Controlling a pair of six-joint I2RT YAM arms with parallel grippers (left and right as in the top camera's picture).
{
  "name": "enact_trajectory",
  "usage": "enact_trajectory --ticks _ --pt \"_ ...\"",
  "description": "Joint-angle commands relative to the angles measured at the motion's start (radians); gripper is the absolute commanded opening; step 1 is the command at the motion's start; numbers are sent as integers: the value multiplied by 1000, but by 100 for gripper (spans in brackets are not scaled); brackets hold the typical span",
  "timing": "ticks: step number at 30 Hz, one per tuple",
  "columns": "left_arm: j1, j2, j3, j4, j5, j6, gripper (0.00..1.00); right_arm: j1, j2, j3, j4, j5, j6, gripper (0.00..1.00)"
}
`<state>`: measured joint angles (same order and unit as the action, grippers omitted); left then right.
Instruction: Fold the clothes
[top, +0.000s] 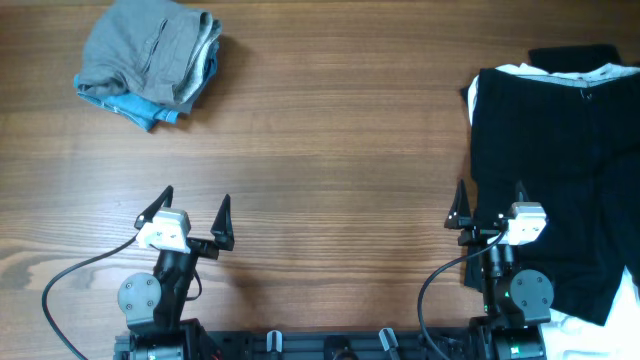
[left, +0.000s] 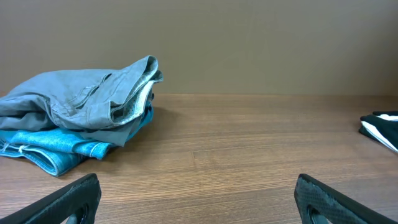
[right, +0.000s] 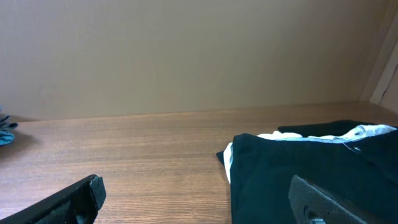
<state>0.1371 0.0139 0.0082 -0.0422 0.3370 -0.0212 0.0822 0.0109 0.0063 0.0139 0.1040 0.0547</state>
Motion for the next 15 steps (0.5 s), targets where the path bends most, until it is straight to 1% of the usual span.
enact_trajectory --ticks 1,15 --pt "-5 -7 -2 -4 -6 -10 100 -1 -3 -1 2 -16 -1 100" --pt "-5 -7 -2 -4 -6 -10 100 -1 -3 -1 3 -7 -11 100"
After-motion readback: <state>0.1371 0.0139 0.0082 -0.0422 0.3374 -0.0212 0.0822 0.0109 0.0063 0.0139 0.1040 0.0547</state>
